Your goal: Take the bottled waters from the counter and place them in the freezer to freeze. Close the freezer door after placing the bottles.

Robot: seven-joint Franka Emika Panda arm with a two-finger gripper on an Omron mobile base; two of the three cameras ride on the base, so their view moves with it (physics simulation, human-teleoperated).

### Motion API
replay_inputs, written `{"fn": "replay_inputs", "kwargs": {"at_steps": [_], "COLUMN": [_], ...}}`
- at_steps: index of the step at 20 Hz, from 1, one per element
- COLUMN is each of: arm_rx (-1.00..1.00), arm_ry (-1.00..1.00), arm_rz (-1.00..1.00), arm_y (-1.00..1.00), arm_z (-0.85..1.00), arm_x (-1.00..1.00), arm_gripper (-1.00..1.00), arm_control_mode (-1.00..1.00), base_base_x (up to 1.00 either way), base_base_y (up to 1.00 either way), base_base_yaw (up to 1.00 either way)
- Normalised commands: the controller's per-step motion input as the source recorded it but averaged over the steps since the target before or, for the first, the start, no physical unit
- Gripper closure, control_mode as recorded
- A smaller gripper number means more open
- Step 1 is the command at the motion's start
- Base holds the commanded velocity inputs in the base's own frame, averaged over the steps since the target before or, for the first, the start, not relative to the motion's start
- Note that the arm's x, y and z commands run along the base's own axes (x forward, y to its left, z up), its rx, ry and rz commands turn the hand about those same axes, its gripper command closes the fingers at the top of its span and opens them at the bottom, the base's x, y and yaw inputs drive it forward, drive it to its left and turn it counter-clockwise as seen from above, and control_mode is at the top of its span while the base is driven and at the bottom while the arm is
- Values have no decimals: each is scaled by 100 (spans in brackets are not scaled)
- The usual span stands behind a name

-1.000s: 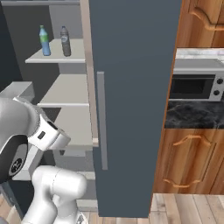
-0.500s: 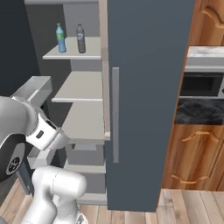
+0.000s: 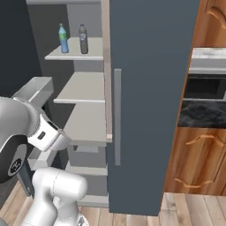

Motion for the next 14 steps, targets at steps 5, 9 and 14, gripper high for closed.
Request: {"fn": "replay_inputs", "kwargs": {"at_steps": [5, 9, 14], "arm_rx": [0, 0, 0], "arm_ry": [0, 0, 0], "arm_rz": [0, 0, 0], "arm_y": [0, 0, 0], "arm_z": [0, 0, 0], "arm_x": [0, 0, 0], "arm_gripper": [-100, -100, -100], "arm_control_mode": [100, 100, 100], "base_base_x": [-100, -100, -38], "base_base_y": [8, -3, 2], "base_base_yaw": [0, 0, 5]}}
